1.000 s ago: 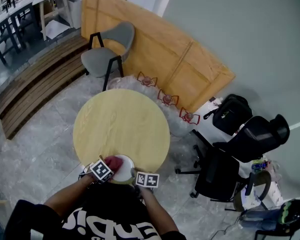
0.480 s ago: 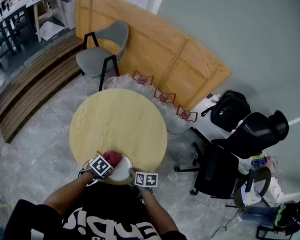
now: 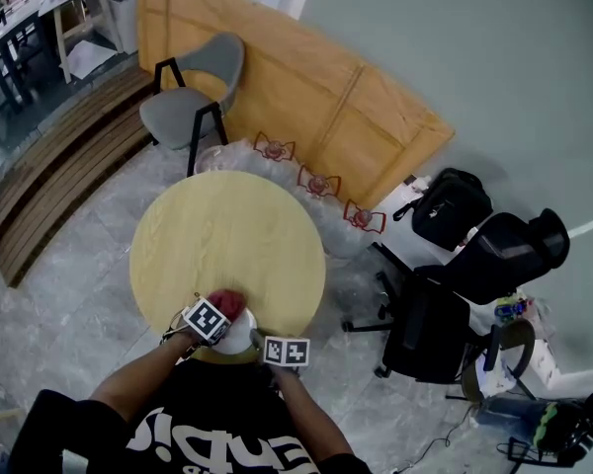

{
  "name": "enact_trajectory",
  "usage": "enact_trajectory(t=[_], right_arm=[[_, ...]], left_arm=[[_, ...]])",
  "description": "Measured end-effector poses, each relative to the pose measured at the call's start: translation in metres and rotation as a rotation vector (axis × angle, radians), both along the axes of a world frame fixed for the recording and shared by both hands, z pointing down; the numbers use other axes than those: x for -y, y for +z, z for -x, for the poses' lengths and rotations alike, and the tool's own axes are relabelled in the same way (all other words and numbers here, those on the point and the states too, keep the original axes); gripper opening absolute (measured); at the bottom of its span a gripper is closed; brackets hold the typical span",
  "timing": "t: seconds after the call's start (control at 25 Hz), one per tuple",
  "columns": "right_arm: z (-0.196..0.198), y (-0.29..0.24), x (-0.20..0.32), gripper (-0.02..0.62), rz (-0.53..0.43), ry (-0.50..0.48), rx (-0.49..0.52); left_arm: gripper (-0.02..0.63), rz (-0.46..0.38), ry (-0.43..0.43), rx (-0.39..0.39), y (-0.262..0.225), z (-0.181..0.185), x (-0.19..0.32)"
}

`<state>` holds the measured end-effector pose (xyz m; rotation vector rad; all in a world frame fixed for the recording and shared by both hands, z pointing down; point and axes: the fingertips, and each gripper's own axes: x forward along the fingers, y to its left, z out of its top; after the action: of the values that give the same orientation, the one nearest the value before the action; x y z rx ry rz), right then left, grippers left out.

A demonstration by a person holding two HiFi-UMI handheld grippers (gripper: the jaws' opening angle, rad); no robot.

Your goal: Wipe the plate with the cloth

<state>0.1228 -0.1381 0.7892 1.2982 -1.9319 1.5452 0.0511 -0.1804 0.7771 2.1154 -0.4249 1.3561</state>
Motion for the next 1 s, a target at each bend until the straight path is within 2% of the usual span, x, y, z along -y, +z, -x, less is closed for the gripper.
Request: enact_trajectory(t=[0.28,0.68,1.0], right_arm=[[-0.001,-0.002,0.002,0.058,0.003,0.021,0.005],[-0.004,-0.002,0.003,0.058,-0.003,0.049,0.019],[-0.005,-0.003,0.005,0.057,0.004,0.075,0.038]], left_arm=[[0.063,0.026,0.015,-0.026,-0.002,-0.021,-0.002],[0.063,0.075,0.056,-0.071,-0.005,-0.046,-0.034],[0.063,0.168,-0.007,-0.103,-0.010,-0.046,-0.047]])
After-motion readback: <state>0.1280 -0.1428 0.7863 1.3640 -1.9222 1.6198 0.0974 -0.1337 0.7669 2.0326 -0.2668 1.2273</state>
